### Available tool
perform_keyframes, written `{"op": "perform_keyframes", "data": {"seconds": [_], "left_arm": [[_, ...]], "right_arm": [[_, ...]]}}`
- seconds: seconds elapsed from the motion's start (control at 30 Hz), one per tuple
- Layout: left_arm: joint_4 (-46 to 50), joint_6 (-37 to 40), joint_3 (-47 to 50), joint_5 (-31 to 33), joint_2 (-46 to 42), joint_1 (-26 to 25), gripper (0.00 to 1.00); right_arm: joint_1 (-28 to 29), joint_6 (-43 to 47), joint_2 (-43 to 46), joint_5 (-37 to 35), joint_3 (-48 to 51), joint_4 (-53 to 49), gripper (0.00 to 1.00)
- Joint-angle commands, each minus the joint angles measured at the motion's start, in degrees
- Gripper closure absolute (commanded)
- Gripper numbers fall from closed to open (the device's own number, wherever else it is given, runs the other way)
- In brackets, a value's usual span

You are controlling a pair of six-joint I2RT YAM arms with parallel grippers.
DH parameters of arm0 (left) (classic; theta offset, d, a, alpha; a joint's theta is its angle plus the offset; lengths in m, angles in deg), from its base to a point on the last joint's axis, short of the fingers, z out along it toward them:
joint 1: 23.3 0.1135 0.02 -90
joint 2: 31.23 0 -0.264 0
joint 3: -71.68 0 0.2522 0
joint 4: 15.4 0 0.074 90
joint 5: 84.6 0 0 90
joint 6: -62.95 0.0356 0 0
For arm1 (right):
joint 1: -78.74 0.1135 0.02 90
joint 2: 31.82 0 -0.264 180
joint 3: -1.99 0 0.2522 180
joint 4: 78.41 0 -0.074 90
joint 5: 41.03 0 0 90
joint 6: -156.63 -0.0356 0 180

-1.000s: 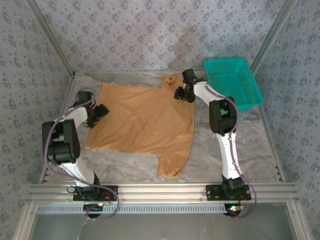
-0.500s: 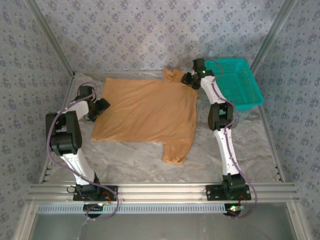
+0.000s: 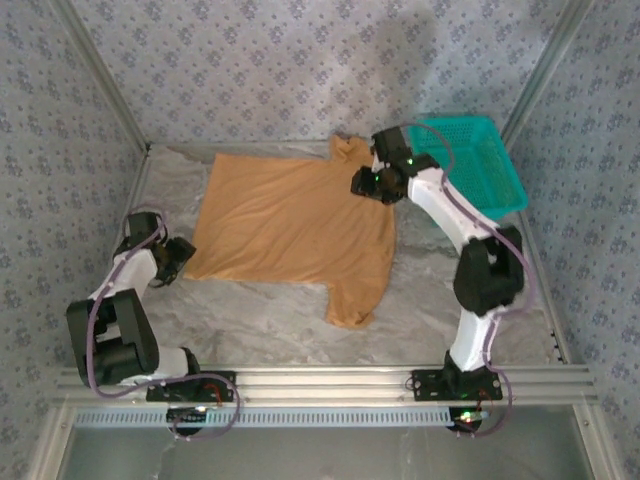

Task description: Fold the inside-out t-shirt

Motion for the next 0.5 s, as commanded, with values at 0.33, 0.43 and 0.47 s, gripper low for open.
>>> {"op": "perform_keyframes", "data": {"seconds": [0.33,0.43,0.47], "left_arm": [[-8.53,-1.24,3.37,-5.74,6.69,0.42,0.95],[-8.22,-1.07,2.82,-6.08,6.88,0.47,1.00],[-8.03,-1.01,2.80,-6.10,6.65,0.34,1.00]], "right_arm": [[16.53,-10.54,30.88,-5.80,43.56,-0.03,0.67],[20.79,-14.67,34.14,-5.78,49.36,1.61,0.66],[21.83,-15.61,34.59,-5.71,50.78,2.48,0.66]]}}
